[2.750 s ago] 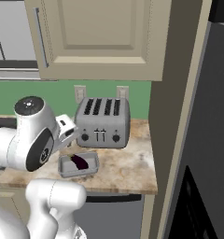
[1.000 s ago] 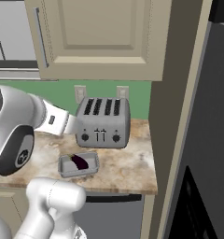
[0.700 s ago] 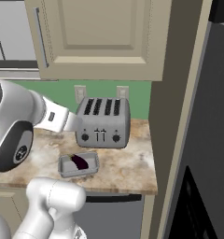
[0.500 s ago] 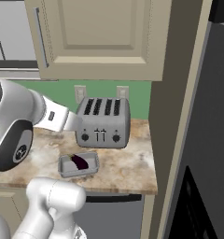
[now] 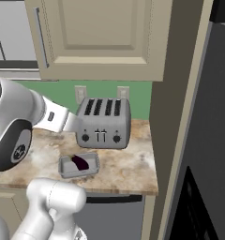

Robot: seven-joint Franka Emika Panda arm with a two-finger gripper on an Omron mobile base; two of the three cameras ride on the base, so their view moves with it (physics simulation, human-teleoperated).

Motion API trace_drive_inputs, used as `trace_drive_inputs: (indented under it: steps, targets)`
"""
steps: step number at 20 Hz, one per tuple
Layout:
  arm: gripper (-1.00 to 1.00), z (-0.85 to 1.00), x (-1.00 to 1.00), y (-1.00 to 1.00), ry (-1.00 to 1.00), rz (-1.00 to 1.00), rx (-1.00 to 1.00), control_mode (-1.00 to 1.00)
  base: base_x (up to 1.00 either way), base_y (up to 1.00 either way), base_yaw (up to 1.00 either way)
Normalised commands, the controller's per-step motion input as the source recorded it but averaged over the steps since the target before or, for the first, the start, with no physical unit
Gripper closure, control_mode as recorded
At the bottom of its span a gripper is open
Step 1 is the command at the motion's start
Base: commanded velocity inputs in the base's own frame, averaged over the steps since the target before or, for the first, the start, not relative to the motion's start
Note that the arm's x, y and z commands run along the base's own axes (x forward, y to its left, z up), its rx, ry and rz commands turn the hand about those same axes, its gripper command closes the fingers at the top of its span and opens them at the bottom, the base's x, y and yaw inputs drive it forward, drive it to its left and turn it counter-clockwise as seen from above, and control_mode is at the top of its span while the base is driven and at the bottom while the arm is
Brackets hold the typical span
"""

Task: Take the eggplant and lemon out of the freezer and place them in the tupperware container on the counter. Then put the tupperware containing the vegetables back in the freezer.

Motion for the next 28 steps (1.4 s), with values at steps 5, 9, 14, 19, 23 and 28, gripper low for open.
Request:
trace_drive_inputs:
  steps: [5, 9, 14, 19, 23, 28]
  targets:
    - [-1.0, 0.0, 0.0, 0.0, 0.0, 0.0, 0.0, 1.0, -0.57, 0.0, 0.0]
    - [-1.0, 0.0, 0.0, 0.0, 0.0, 0.0, 0.0, 1.0, -1.0, -0.01, 0.0]
    - [-1.0, 0.0, 0.0, 0.0, 0.0, 0.0, 0.0, 1.0, -1.0, -0.01, 0.0]
    - [-1.0, 0.0, 0.0, 0.0, 0.0, 0.0, 0.0, 1.0, -1.0, 0.0, 0.04]
    - [-1.0, 0.0, 0.0, 0.0, 0.0, 0.0, 0.0, 1.0, -1.0, -0.23, 0.17]
    - [-1.0, 0.0, 0.0, 0.0, 0.0, 0.0, 0.0, 1.0, -1.0, -0.66, 0.23]
